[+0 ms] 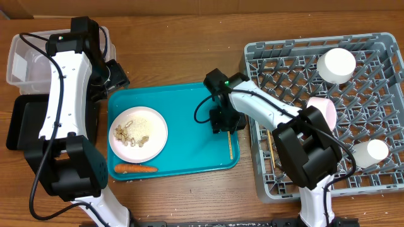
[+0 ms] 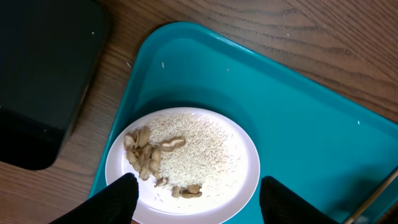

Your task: Sort waste into correct bins and load items into the dishwasher

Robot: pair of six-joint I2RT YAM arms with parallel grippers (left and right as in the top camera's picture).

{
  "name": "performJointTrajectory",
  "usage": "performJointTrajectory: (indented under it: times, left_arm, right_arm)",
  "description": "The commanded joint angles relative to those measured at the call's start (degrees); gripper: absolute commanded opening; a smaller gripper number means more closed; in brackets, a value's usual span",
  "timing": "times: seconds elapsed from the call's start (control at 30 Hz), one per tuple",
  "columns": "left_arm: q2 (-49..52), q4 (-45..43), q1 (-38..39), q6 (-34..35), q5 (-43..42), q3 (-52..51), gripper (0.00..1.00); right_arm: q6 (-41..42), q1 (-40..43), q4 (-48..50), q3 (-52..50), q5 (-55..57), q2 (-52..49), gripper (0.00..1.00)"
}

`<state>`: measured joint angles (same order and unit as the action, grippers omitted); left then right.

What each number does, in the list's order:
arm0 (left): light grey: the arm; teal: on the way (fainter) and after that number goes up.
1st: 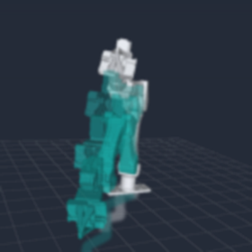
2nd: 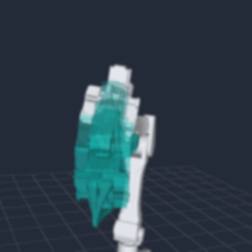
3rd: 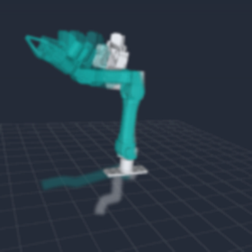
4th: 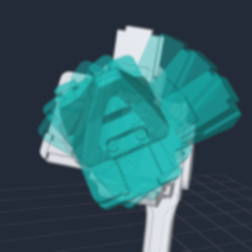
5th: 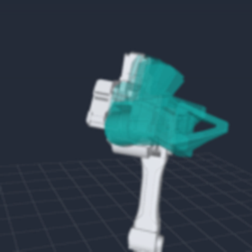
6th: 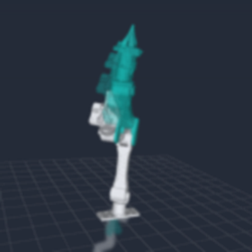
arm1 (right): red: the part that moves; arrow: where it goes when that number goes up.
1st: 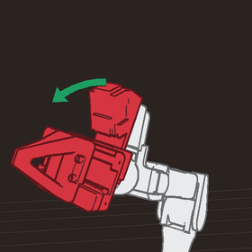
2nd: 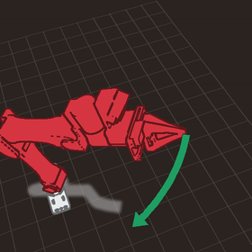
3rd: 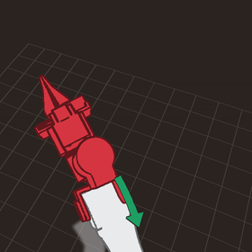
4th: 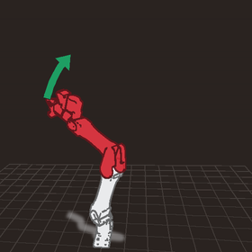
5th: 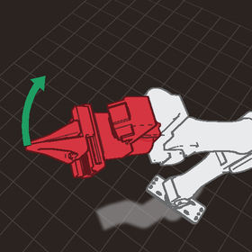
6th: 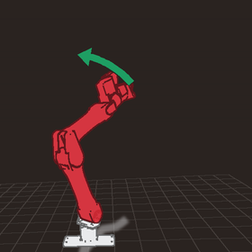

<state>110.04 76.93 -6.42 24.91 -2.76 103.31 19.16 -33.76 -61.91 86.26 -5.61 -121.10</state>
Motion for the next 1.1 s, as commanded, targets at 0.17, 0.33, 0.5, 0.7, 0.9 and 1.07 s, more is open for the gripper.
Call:
performJointTrajectory:
  times: [0.17,0.33,0.5,0.7,0.9,1.07]
  left_arm:
    - [-2.16,-0.15,0.11,-0.92,0.2,0.35,0.65]
    - [-2.16,-0.28,0.11,-0.92,0.2,0.35,0.65]
    - [-2.16,-0.26,0.11,-0.92,0.2,0.35,0.65]
    - [-2.16,-0.26,0.11,-0.94,0.22,0.35,0.65]
    - [-2.16,-0.33,0.11,-0.92,0.2,0.35,0.65]
    - [-2.16,-0.35,0.11,-0.92,0.2,0.35,0.65]
  right_arm:
    - [1.11,-0.04,2.25,-4.83,1.2,-0.79,0.13]
    - [2.34,-0.04,0.81,-3.08,1.22,-0.61,0.04]
    - [0.37,1.01,-6.03,8.41,3.48,4.74,0.04]
    - [-2.23,5.46,-10.27,17.7,10.99,15.1,0.04]
    - [-8.09,12.96,-18.6,17.25,11.13,18.86,0.04]
    - [-11.02,16.44,-19.82,8.2,8.85,18.84,0.04]
